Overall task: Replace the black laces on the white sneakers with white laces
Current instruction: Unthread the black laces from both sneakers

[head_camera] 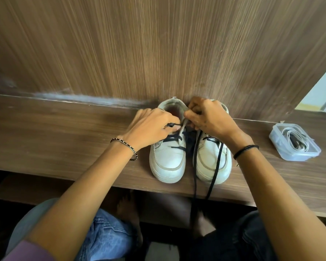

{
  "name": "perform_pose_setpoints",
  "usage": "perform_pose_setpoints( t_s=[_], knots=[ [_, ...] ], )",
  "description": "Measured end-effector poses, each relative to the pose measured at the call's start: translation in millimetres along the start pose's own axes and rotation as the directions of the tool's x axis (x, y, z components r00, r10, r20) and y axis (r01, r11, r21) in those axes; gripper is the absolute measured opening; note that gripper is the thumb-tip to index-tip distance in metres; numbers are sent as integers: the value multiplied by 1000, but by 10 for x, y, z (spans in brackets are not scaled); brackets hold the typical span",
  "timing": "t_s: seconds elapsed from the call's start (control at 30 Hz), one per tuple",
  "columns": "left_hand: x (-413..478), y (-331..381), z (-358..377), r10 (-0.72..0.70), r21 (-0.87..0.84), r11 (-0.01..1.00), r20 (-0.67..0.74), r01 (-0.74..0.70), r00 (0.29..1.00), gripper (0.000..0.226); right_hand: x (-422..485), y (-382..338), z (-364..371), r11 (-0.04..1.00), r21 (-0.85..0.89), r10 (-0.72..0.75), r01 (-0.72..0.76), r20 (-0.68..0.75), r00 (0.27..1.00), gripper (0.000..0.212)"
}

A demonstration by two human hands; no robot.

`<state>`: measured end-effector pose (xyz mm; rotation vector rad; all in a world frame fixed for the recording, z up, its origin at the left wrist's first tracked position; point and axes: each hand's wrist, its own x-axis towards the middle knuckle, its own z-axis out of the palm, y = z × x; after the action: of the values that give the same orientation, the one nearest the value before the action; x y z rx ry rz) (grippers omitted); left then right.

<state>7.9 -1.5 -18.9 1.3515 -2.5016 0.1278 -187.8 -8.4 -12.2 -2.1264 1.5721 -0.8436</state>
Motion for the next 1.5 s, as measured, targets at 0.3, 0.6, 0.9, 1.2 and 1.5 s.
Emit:
perform_pose_setpoints(
  t_s=[0.3,0.6,0.9,1.2,1.5],
  knots=[
    [25,156,126,-155,-324,933,21,153,988,38,-17,-16,-2,1000,7,-11,11,0,1000,16],
    [75,237,188,-482,-649,672,-18,356,876,41,-33,-47,-12,999,39,-9,8,14,1000,17],
    [103,43,230,-653,-905,256,97,340,751,47,-39,-11,-28,999,49,-13,12,9,1000,18],
    [64,-54,-5,-559,-888,340,75,311,825,36,-33,16,71,999,-19,-30,28,-89,996,17],
    [26,-77,-257,-555,-822,442,65,360,829,55,-92,-177,107,947,-237,-179,218,177,968,10]
  ],
)
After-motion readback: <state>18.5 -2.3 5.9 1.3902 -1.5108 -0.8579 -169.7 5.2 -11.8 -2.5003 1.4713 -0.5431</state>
